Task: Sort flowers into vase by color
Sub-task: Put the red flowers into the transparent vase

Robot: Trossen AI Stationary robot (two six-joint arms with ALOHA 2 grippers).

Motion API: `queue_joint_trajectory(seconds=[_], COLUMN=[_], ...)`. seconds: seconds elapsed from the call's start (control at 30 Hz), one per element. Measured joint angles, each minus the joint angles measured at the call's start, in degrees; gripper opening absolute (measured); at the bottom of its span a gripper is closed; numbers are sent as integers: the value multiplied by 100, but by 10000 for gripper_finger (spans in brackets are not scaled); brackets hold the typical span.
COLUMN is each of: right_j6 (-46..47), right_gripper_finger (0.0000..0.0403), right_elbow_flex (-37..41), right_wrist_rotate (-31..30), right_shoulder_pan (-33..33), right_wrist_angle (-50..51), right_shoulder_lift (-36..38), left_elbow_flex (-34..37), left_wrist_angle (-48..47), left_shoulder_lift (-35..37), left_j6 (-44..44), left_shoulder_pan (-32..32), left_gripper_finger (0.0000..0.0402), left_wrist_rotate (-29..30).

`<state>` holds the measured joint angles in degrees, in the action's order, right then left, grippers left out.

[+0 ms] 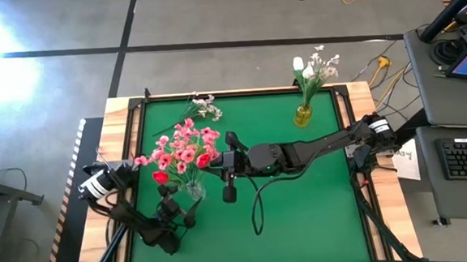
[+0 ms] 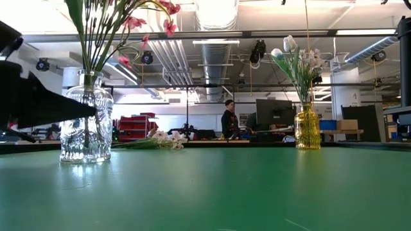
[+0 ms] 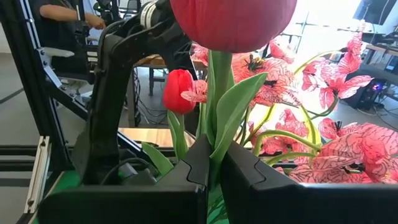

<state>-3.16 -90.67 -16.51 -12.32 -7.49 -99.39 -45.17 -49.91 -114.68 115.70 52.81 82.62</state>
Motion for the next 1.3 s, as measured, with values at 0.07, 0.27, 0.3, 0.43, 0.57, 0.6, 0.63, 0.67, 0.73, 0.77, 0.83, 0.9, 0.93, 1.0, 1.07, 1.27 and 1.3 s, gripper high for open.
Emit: queue_joint_trajectory(seconds=[0.07, 0.27, 0.3, 0.43, 0.57, 0.6, 0.63, 0.67, 0.73, 0.77, 0.83, 0.9, 0.93, 1.0, 1.07, 1.27, 1.3], right_j6=[17, 13, 13, -34, -35, -35, -38, -46, -74, -85, -95, -109, -115, -118, -140, -202, -202], right_gripper_finger=[18, 18, 18, 18, 18, 18, 18, 18, 18, 18, 18, 18, 18, 18, 18, 18, 18], right_elbow_flex=[0, 0, 0, 0, 0, 0, 0, 0, 0, 0, 0, 0, 0, 0, 0, -2, -2], right_wrist_rotate=[0, 0, 0, 1, 0, 1, 1, 2, 2, 0, 4, 5, 4, 4, 13, 63, 64], right_shoulder_pan=[0, 0, 0, 7, 36, 37, 39, 47, 55, 63, 82, 105, 117, 132, 140, 149, 149], right_wrist_angle=[2, 3, 2, -13, -35, -35, -36, -38, -48, -48, -48, -48, -48, -49, -63, -134, -187], right_shoulder_lift=[0, -2, -3, -7, -7, -7, -7, -7, -7, -7, -7, -7, -7, -12, -51, -248, -282], left_elbow_flex=[2, -11, -11, -7, -7, -4, -4, -4, -4, -4, -4, -4, -4, -4, -4, -4, -4], left_wrist_angle=[9, 208, 248, 301, 372, 388, 402, 420, 444, 444, 444, 448, 449, 461, 487, 494, 494], left_shoulder_lift=[-89, -200, -198, -196, -200, -201, -203, -203, -205, -205, -207, -207, -207, -207, -209, -211, -211], left_j6=[90, 89, 63, 29, 13, 0, -27, -70, -100, -100, -102, -103, -103, -103, -103, -107, -107], left_shoulder_pan=[-63, -212, -218, -220, -220, -220, -220, -220, -220, -220, -220, -220, -220, -220, -220, -220, -220], left_gripper_finger=[361, 361, 359, 337, 298, 287, 277, 268, 252, 246, 238, 236, 236, 235, 235, 235, 235], left_wrist_rotate=[53, 153, 179, 202, 201, 203, 213, 225, 233, 233, 233, 230, 219, 192, 189, 169, 167])
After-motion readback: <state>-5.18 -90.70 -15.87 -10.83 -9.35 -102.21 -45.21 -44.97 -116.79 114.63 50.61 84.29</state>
